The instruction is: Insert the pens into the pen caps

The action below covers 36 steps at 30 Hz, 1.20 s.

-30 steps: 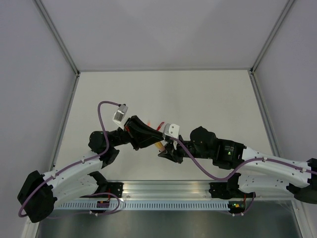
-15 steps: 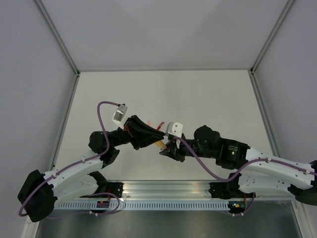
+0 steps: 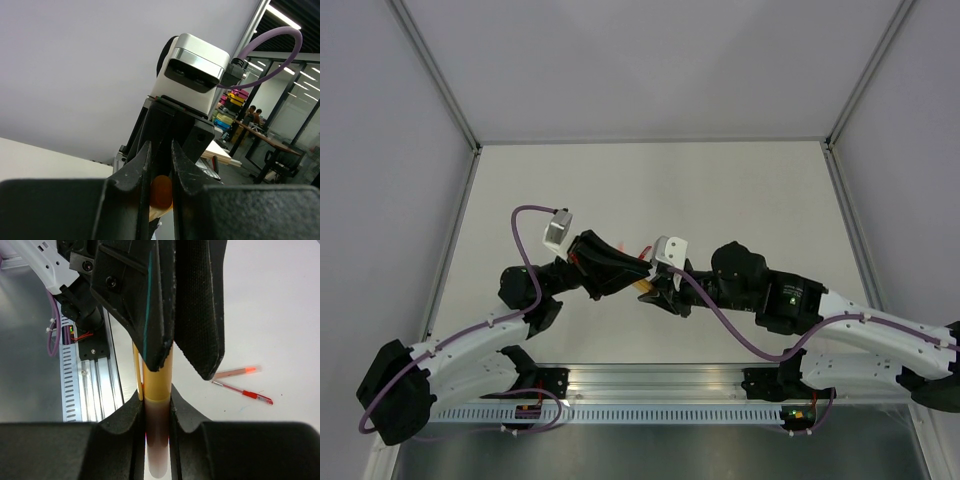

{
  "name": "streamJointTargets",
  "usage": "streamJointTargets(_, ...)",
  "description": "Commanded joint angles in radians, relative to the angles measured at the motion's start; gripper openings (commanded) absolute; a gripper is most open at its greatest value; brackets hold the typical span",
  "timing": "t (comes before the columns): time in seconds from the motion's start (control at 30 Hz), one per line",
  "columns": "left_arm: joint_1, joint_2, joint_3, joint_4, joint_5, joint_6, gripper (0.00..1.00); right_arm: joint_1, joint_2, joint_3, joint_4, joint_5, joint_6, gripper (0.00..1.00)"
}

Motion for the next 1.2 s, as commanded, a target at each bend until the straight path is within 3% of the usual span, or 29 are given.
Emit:
streamJointTargets(0.0,-0.042,0.107,-0.084,-0.331,0.143,0.089,0.02,-0.003,-0.021,0.216,0.549,0.008,-0.050,0.00)
streamJointTargets(0.23,-0.048,0.031,-0.035,-0.363,0.114,0.067,0.03,-0.009,-0.006,0.149,0.505,0.002,-0.052,0.00)
streamJointTargets(0.4,-0.040,-0.098,0.152,-0.652,-0.011,0.130,0.20,-0.009,-0.058,-0.015,0.513,-0.018,-0.021,0.00)
streamJointTargets(0.5,-0.040,-0.103,0.273,-0.757,-0.014,0.156,0.29,-0.009,-0.095,-0.064,0.536,-0.030,0.009,0.00)
streamJointTargets(0.53,-0.040,-0.099,0.311,-0.776,-0.014,0.166,0.37,-0.010,-0.104,-0.069,0.537,-0.037,0.016,0.00)
streamJointTargets(0.7,-0.040,-0.126,0.356,-0.871,-0.052,0.211,0.59,-0.009,-0.165,-0.085,0.516,-0.044,0.039,0.00)
streamJointTargets(1.0,-0.040,-0.215,0.394,-0.986,-0.098,0.327,0.73,-0.010,-0.205,-0.071,0.467,-0.040,0.042,0.00)
streamJointTargets(1.17,-0.040,-0.223,0.376,-0.992,-0.094,0.359,0.74,-0.009,-0.231,-0.088,0.460,-0.032,0.042,0.00)
